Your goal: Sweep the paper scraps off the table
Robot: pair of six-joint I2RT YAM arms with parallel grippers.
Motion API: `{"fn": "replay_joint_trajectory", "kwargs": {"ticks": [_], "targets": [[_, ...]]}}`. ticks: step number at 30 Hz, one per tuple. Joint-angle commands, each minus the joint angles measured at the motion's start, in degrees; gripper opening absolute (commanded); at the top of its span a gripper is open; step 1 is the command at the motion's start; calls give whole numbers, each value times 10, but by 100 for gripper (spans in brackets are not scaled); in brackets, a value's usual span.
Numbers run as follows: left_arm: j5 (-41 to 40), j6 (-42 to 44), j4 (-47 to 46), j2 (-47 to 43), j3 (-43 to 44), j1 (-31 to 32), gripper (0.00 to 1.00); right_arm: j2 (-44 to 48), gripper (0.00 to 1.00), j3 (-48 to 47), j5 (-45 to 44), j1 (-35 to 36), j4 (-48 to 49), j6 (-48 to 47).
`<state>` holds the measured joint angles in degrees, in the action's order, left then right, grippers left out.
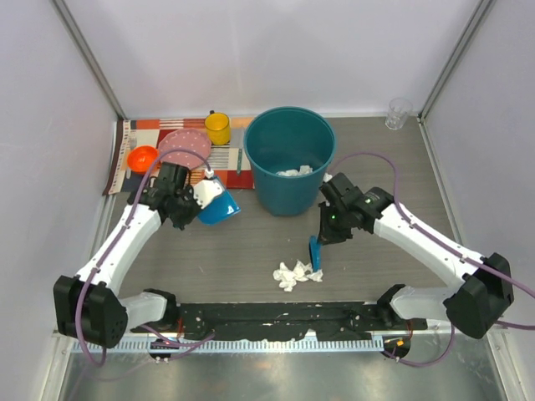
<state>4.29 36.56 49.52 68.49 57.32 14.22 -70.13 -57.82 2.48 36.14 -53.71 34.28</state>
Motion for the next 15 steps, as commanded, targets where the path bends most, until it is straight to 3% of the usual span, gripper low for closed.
{"fn": "replay_joint_trajectory", "kwargs": {"ticks": [1, 7, 11, 15], "targets": [[83, 33, 45, 6, -29, 3, 0, -13, 1, -53, -23, 26, 12, 37], [113, 62, 99, -7, -69, 48, 0, 31, 1, -125, -86, 26, -65, 41], [71, 46, 116, 1, -82, 178, 0, 51, 1, -142, -67, 26, -66, 59], [42, 30, 116, 39, -80, 243, 0, 43, 1, -155, -119, 26, -136, 53]]}}
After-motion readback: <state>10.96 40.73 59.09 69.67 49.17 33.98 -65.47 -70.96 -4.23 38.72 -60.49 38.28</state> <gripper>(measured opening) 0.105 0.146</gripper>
